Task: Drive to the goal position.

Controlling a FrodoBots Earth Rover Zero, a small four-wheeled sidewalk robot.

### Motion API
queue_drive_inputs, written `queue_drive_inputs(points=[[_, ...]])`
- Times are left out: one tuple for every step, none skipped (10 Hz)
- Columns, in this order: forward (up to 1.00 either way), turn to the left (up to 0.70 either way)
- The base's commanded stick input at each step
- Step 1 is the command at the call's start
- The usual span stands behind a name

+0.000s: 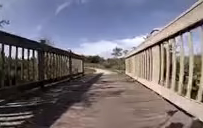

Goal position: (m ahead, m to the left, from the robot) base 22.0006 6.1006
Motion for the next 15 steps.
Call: queue_drive_inputs(points=[[0.85,0.0],[0.85,0.0],[0.85,0.0],[0.85,0.0],[0.85,0.0],[0.85,0.0],[0.85,0.0],[0.85,0.0],[0.85,0.0],[0.85,0.0],[0.85,0.0],[0.85,0.0],[0.85,0.0],[0.85,0.0],[0.85,0.0]])
